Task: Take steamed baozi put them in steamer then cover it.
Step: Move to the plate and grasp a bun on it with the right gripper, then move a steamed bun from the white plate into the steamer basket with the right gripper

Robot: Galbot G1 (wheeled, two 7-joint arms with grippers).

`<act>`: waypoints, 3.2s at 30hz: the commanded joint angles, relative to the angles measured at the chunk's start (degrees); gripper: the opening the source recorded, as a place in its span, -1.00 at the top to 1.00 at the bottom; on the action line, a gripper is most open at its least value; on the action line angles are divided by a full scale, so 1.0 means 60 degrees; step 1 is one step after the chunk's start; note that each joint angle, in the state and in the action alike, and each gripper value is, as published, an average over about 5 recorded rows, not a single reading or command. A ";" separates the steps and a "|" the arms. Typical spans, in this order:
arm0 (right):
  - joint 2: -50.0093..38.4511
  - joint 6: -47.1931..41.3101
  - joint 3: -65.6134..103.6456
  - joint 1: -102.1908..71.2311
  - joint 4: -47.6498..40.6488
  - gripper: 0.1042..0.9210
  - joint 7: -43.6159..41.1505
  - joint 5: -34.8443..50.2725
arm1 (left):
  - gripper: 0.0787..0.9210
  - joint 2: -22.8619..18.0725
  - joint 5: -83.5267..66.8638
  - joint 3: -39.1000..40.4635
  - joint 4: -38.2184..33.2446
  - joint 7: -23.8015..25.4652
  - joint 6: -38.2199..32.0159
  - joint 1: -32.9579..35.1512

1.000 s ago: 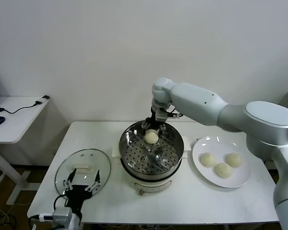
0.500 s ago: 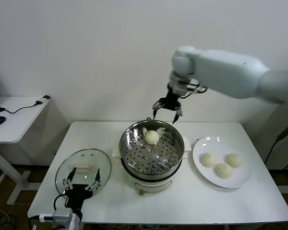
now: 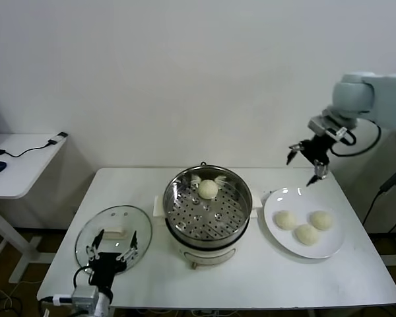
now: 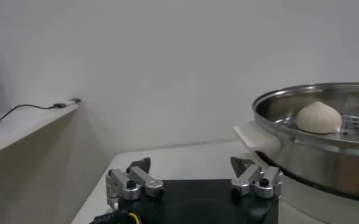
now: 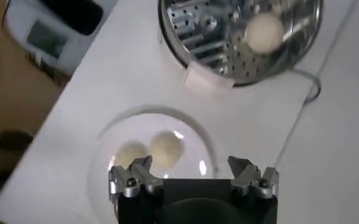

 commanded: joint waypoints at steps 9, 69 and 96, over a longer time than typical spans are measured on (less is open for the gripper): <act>-0.0988 -0.3630 0.3087 -0.4581 -0.0823 -0.76 0.1617 -0.0508 | -0.77 -0.0015 -0.0135 -0.0097 -0.0006 -0.0017 -0.0096 0.0179; 0.1165 -0.4587 0.3176 0.1191 0.0204 -0.29 0.0152 0.3053 | -0.77 0.0048 -0.0031 -0.0125 -0.0014 -0.0095 -0.0425 0.0534; 0.5219 -0.7010 0.5520 -0.4753 -0.0176 -0.30 0.4119 0.2722 | -0.77 0.0010 -0.0290 -0.0383 -0.0012 -0.0131 -0.0459 0.0434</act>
